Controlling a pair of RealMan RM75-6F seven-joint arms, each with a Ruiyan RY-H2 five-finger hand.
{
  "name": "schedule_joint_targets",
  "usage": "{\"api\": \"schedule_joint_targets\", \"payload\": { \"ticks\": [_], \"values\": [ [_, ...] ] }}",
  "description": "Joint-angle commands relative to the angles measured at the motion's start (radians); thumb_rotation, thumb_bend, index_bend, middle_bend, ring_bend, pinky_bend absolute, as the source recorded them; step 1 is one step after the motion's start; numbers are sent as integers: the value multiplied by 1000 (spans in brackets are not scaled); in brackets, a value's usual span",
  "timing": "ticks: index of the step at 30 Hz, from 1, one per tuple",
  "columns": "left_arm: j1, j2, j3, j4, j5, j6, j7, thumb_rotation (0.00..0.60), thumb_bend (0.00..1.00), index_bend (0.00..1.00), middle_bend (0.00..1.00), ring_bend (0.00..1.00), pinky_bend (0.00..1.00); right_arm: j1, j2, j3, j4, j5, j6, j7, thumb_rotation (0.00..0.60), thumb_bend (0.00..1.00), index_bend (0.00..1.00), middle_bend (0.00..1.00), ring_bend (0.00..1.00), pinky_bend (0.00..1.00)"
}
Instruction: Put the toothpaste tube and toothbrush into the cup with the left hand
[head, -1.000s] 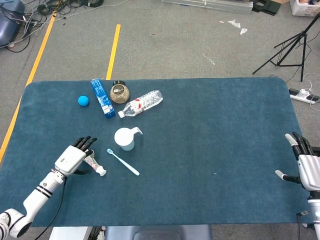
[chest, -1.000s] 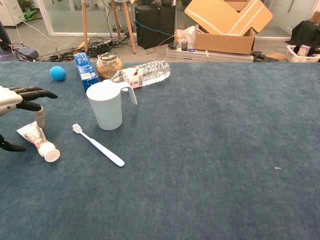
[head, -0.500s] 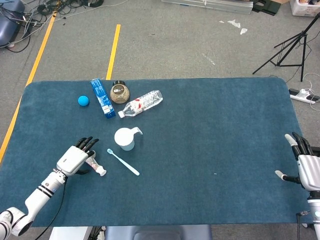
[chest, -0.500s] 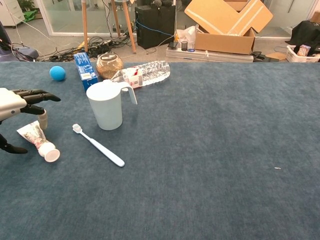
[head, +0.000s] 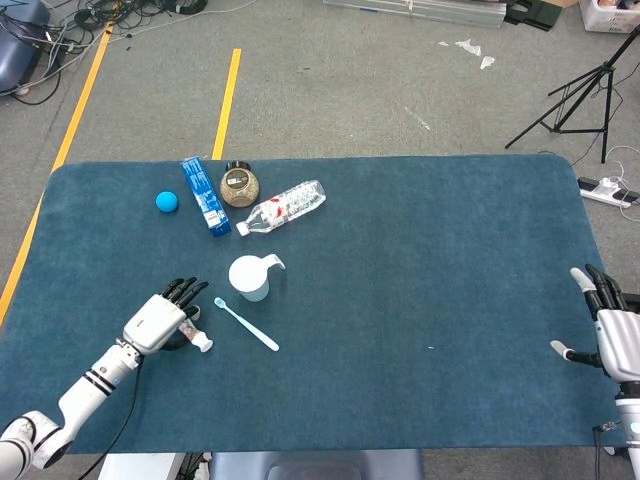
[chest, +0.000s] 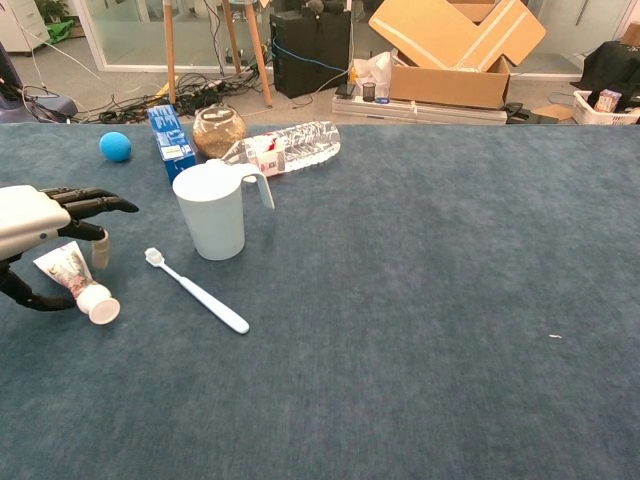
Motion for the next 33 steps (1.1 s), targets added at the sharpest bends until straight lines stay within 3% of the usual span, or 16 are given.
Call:
{"api": "schedule_joint_targets", "payload": {
  "ticks": [1,6,19,27,33],
  "values": [
    [-3,-5,1,4,-1,-2,3,600,266,453,84,22,128,0,0,0,0,-1,0,1,600,0,0,0,0,601],
    [-10,-15,0,14,-12,-15,10,600,381,481,84,22,128,-1,0,1,0,-2,2,4,600,0,0,0,0,601],
    [-22,-27,9,17,-24,-33,21,600,414,498,85,22,128,-3,2,1,0,-5,4,12,600,0,0,0,0,601],
    [-10,-40,-12,7,-64,-23,-19,600,416,734,85,22,134,-5,3,2,0,-7,6,16,600,0,0,0,0,601],
    [-1,-3,-45,-77,-119,-30,-47,600,416,771,85,22,133,-6,3,1,-1,-10,8,19,600,0,0,0,0,601]
  ]
}}
